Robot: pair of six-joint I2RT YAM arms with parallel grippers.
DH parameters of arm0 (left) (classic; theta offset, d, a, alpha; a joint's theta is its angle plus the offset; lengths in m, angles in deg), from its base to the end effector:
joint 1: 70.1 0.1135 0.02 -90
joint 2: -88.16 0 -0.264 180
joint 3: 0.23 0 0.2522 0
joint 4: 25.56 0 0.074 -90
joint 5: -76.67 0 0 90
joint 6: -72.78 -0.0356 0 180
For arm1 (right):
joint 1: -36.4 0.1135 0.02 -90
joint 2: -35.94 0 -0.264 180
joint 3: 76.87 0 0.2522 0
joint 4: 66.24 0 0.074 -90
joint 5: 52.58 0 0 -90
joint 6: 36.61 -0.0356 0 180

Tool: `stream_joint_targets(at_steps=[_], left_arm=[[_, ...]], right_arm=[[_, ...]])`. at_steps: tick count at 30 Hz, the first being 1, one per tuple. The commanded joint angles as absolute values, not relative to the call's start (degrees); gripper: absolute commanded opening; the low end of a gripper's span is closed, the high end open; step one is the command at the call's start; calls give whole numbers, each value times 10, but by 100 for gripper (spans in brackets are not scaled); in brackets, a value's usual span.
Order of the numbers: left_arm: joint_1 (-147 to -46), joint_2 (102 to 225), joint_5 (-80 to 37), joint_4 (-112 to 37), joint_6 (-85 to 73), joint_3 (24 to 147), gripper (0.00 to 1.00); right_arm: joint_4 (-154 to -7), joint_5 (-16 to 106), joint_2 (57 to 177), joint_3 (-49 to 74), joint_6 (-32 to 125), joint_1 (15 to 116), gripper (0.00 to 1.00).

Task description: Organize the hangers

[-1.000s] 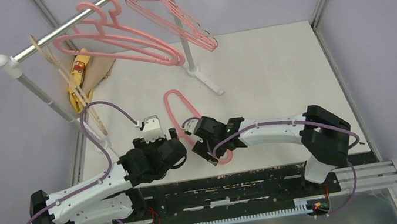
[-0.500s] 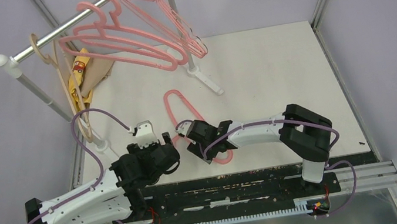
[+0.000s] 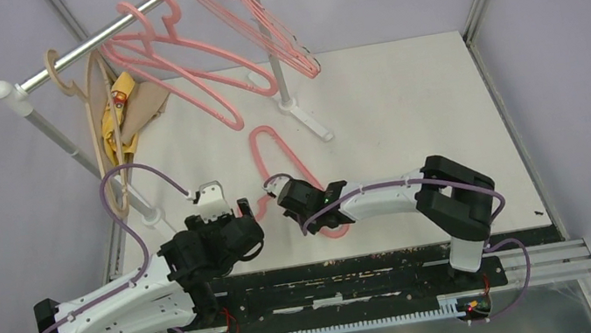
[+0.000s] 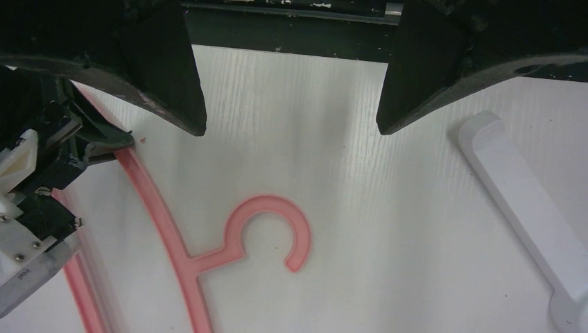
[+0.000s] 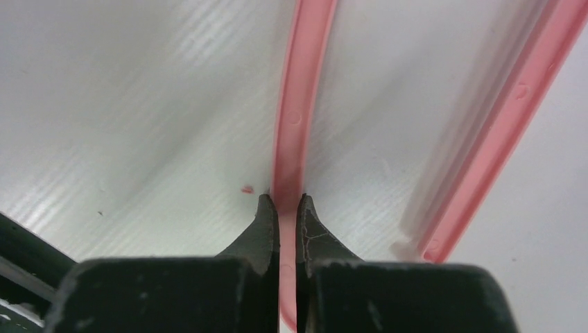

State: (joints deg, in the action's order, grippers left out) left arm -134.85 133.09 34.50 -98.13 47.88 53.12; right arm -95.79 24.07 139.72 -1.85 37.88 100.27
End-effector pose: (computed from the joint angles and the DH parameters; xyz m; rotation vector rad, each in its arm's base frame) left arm 0.0773 -0.1020 0.2488 -0.2315 2.2078 -0.0440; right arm 0.1664 0.3205 0.1561 -0.9717 2.3719 0.2336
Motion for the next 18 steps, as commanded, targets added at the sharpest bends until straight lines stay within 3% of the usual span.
stream_joint_targets(at_steps=[1,9,18], left_arm=[[-1351,1321,364,-989,503,559,99],[-1351,1322,367,-987,500,564,98],[-1352,1324,369,-972,488,562,97]], right_arm=[[-1007,213,1330,-35,377,971,1],[-1059,434,1204,-31,362,864,1],[-1112,596,1120,-19,328,772,1]])
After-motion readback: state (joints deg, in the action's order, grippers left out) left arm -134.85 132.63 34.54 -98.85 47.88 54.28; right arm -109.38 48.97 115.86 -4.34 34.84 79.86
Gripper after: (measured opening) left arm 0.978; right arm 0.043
